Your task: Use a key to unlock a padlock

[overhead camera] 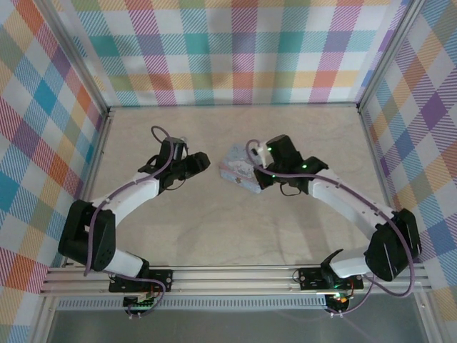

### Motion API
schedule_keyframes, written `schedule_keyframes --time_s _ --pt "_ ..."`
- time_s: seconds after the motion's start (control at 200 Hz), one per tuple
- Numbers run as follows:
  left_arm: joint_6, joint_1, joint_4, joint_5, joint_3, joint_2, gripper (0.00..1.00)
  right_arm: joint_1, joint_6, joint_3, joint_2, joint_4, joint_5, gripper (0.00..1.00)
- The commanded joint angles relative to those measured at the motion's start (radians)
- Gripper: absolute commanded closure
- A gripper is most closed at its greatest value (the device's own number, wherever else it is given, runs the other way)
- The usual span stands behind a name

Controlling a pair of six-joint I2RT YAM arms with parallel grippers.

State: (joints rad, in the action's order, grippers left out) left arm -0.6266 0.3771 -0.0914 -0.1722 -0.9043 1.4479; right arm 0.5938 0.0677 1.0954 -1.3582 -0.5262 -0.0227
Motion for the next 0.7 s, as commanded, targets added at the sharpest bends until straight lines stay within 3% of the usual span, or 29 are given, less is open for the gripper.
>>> schedule_keyframes --time_s 0.0,0.275,0.37,0.695 --pt "0.049 -0.005 -0.062 0.041 0.021 -0.045 0.41 -0.066 0.098 -0.028 0.024 -0.091 -0.056 1.00" --pt "0.061 -0.006 -0.088 0.075 0.041 -0.076 0.40 -0.246 0.249 -0.053 -0.078 -0.175 -0.188 1.00" --pt "0.064 -0.006 -0.097 0.090 0.044 -0.079 0.40 -0.275 0.274 -0.051 -0.124 -0.188 -0.251 1.00" --pt "0.064 -0.011 -0.105 0.114 0.049 -0.075 0.38 -0.301 0.296 0.005 -0.301 -0.187 -0.296 0.99"
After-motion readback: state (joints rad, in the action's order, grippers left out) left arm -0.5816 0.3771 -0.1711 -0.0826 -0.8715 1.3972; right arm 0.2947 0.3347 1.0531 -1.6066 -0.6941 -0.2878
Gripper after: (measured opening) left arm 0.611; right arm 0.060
